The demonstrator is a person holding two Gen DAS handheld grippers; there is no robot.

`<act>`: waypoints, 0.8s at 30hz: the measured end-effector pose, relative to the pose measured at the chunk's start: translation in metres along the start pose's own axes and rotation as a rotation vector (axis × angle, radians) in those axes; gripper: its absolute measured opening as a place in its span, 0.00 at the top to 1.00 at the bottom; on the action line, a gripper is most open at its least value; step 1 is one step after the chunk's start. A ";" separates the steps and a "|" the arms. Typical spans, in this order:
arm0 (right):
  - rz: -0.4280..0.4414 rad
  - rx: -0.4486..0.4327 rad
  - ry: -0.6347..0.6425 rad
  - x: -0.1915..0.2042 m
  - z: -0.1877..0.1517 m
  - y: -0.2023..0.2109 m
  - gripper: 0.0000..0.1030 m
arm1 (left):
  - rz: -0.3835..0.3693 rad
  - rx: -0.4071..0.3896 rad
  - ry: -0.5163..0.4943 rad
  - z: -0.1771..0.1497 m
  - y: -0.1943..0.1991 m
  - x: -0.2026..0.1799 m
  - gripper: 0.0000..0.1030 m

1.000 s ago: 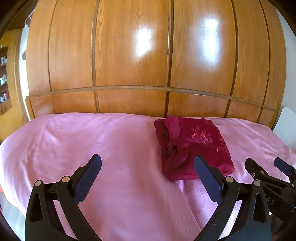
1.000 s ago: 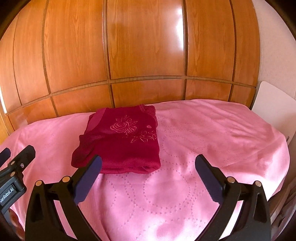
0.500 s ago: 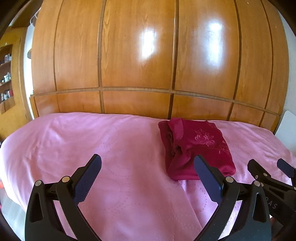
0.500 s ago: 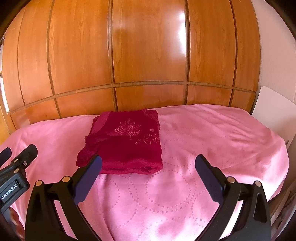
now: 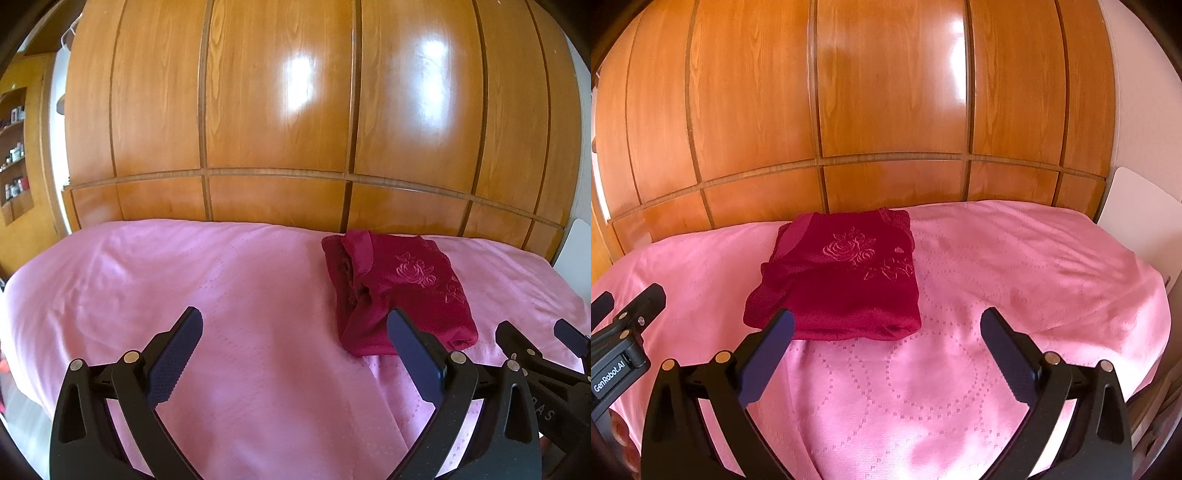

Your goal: Fold small clothes

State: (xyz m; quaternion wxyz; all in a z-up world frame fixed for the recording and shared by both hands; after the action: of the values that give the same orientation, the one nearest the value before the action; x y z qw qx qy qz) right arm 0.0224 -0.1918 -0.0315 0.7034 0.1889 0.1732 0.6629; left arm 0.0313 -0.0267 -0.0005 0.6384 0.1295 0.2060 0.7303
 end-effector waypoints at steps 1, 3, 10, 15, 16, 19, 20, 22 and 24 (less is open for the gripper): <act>0.000 0.000 0.002 0.000 0.000 0.000 0.02 | 0.000 -0.001 0.000 0.000 0.000 0.000 0.04; 0.000 0.000 0.001 0.001 0.000 0.000 0.02 | 0.001 -0.001 -0.001 0.000 0.001 -0.001 0.04; 0.000 -0.002 -0.003 0.001 -0.001 0.002 0.02 | 0.001 -0.003 -0.002 0.000 0.001 0.000 0.04; 0.002 -0.005 -0.003 0.001 -0.001 0.001 0.02 | 0.002 -0.009 -0.012 0.000 0.001 0.000 0.04; 0.002 -0.006 -0.004 0.001 -0.001 0.002 0.02 | 0.002 -0.010 -0.011 0.000 0.002 0.000 0.04; 0.002 -0.007 -0.006 0.001 -0.001 0.003 0.02 | 0.002 -0.015 -0.011 0.001 0.003 0.000 0.04; 0.001 -0.006 -0.006 0.001 -0.001 0.002 0.02 | 0.002 -0.018 -0.010 0.001 0.004 0.000 0.04; 0.003 -0.006 -0.007 0.001 -0.002 0.002 0.02 | 0.001 -0.023 -0.011 0.002 0.005 0.001 0.04; 0.002 -0.006 -0.007 0.001 -0.002 0.002 0.02 | 0.000 -0.030 -0.013 0.002 0.007 0.001 0.04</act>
State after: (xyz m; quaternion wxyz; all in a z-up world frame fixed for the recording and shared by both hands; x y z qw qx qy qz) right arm 0.0198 -0.1902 -0.0321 0.7039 0.1895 0.1686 0.6635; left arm 0.0260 -0.0265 0.0042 0.6415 0.1248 0.1909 0.7325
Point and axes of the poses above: each gripper's, at about its wrist camera, not at the fingertips, and y roughly against the way its jaws point, x to its left, z to its top, the point moved 2 cm from there along -y, roughly the way its jaws point, and after that the axes turned 3 degrees about y, right-handed, at the moved point
